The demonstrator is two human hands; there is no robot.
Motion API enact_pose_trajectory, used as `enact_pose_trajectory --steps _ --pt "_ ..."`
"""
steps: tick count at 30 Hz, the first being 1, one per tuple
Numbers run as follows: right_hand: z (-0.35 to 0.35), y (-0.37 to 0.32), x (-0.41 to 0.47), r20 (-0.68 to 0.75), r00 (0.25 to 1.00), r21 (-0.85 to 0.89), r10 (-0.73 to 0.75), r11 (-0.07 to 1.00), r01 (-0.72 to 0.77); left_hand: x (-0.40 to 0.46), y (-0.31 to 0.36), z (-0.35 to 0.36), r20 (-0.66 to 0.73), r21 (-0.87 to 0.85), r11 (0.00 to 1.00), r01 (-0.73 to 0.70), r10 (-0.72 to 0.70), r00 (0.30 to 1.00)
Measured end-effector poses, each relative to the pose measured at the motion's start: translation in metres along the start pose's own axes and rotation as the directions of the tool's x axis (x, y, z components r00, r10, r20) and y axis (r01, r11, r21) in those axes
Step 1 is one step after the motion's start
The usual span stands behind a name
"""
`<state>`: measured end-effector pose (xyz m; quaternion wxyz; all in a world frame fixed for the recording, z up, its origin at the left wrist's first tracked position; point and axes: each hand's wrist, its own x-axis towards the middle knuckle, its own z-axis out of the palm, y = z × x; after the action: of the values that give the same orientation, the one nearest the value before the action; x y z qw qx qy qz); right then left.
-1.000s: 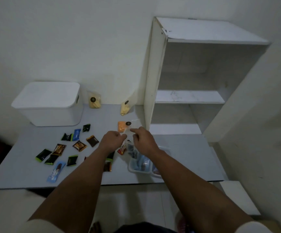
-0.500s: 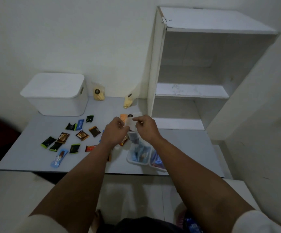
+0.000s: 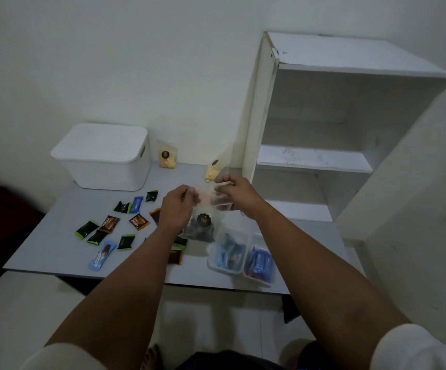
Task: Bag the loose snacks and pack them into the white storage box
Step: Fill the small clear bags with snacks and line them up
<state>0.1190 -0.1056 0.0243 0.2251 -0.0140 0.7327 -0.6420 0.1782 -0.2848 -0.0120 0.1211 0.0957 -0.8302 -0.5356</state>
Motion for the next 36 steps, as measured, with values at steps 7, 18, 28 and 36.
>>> enact_pose_trajectory --steps 7,18,28,36 --pt "0.027 -0.016 0.018 0.06 0.988 -0.228 -0.145 0.961 0.155 0.014 0.002 -0.026 -0.03 -0.026 0.999 0.032 -0.032 0.999" --pt "0.083 -0.047 0.064 0.114 0.984 -0.384 -0.136 0.908 0.17 0.069 -0.024 -0.086 0.169 -0.105 0.993 0.053 -0.035 0.985" --pt "0.143 -0.067 0.107 0.065 0.981 -0.402 -0.184 0.895 0.195 0.126 -0.041 -0.141 0.274 -0.091 0.996 0.021 0.005 0.962" --pt "0.194 -0.045 0.117 -0.053 0.965 -0.383 -0.256 0.898 0.217 0.143 -0.072 -0.174 0.317 -0.105 0.993 0.055 -0.019 0.948"
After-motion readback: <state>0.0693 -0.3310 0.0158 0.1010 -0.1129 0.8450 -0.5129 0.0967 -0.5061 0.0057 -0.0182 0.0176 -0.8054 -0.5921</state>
